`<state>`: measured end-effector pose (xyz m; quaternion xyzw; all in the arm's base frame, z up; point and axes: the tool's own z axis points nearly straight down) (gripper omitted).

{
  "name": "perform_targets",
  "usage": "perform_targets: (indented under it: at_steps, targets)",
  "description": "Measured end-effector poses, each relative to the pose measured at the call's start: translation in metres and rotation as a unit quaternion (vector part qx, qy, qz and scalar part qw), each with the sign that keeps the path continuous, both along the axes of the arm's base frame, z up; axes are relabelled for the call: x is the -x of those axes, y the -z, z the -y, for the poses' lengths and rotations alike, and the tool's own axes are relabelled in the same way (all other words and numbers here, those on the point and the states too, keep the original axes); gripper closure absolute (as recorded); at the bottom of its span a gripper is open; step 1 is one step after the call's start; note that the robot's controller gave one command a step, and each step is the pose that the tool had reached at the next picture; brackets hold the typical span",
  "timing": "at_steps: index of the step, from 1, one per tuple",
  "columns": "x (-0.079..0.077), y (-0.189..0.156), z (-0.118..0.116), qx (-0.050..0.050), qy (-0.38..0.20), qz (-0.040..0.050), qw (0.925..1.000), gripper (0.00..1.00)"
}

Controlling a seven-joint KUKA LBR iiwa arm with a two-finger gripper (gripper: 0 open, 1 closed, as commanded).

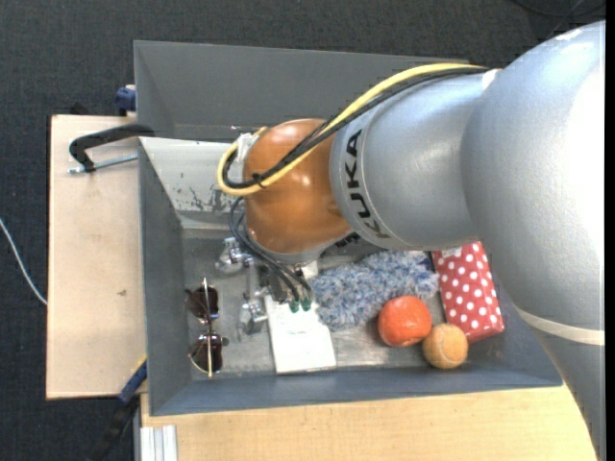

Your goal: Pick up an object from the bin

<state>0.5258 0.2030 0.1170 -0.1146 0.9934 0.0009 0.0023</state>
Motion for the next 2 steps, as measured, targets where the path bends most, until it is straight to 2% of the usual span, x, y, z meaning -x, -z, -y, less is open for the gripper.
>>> perform_targets:
  at_steps: [1,2]
  targets:
    - [-0.003,0.0438,-0.0133,0.001,-0.083,-0.0008,0.9966,0.0]
    - [0.0069,0.0438,-0.0183,0.003,-0.119,0.0027,0.9929,0.0]
